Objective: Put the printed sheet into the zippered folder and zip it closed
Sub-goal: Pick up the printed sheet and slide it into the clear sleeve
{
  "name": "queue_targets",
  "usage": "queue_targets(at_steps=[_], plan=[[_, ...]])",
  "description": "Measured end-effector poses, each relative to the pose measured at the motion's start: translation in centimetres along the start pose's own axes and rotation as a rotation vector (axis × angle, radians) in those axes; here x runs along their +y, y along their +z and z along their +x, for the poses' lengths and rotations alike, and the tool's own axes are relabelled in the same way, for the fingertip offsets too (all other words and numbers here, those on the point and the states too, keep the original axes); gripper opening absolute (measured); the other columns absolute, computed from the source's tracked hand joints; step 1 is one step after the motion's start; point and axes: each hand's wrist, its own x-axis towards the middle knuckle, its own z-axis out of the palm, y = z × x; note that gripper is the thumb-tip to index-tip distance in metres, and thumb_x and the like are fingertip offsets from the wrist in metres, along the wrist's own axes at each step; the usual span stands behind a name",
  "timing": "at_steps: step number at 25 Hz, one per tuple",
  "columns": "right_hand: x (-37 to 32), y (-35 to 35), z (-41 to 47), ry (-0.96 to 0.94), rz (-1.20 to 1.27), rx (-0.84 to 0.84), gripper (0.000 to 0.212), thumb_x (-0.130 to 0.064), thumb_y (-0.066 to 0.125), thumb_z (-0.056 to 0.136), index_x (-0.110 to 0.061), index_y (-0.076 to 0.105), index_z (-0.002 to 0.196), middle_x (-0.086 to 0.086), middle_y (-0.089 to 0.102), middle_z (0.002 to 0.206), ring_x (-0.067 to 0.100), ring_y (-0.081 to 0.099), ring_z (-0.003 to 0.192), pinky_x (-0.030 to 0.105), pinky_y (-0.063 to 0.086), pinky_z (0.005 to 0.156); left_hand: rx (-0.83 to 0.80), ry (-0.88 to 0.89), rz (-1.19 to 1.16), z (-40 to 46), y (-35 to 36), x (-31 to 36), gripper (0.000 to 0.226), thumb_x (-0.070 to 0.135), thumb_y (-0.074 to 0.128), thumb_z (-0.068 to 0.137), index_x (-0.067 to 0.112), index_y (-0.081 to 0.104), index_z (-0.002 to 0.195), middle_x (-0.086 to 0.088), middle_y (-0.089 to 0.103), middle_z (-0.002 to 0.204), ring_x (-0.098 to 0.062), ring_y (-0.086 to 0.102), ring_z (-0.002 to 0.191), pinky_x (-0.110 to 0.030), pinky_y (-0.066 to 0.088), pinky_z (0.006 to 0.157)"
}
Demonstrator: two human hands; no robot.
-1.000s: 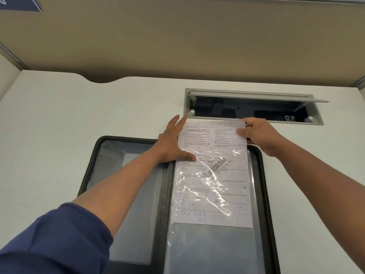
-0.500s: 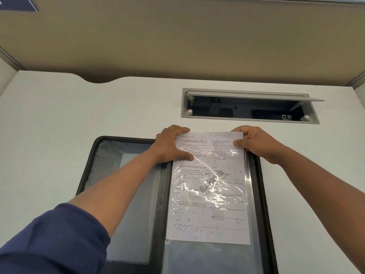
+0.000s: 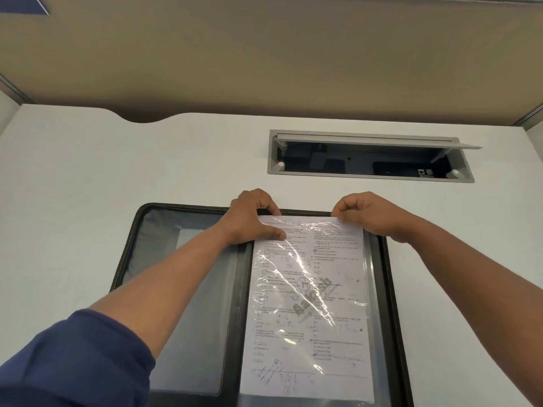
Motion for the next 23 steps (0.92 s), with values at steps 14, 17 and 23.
queue_targets(at_steps=[14, 17, 23], plan=[[-0.8, 0.9, -0.5, 0.048, -0.299, -0.048, 0.012, -0.025, 0.066, 0.099, -0.031, 0.077, 0.098, -0.008, 0.076, 0.109, 0.02, 0.068, 0.105, 0.054, 0.05, 0.103, -0.065, 0.016, 0.093, 0.2, -0.2, 0.2, 0.033, 0.052, 0.095, 0.058, 0.035, 0.077, 0.081, 0.021, 0.057, 0.109, -0.006, 0.057, 0.106, -0.045, 0.042, 0.105], [-0.7, 1.1, -0.6, 0.057, -0.334, -0.033, 0.012, -0.026, 0.065, 0.099, -0.029, 0.077, 0.101, -0.008, 0.075, 0.109, 0.019, 0.067, 0.104, 0.056, 0.045, 0.106, -0.055, 0.03, 0.117, 0.1, 0.1, 0.2, 0.027, 0.052, 0.094, 0.06, 0.041, 0.074, 0.076, 0.021, 0.056, 0.11, -0.007, 0.055, 0.108, -0.047, 0.039, 0.106], [0.1, 3.3, -1.0, -0.014, -0.481, 0.254, 0.02, -0.021, 0.059, 0.1, -0.035, 0.073, 0.103, -0.012, 0.07, 0.112, 0.02, 0.062, 0.11, 0.045, 0.035, 0.1, 0.033, 0.025, 0.185, -0.6, 0.7, 0.5, 0.043, 0.057, 0.089, 0.064, 0.037, 0.066, 0.095, 0.017, 0.057, 0.118, -0.014, 0.053, 0.113, -0.043, 0.036, 0.102]])
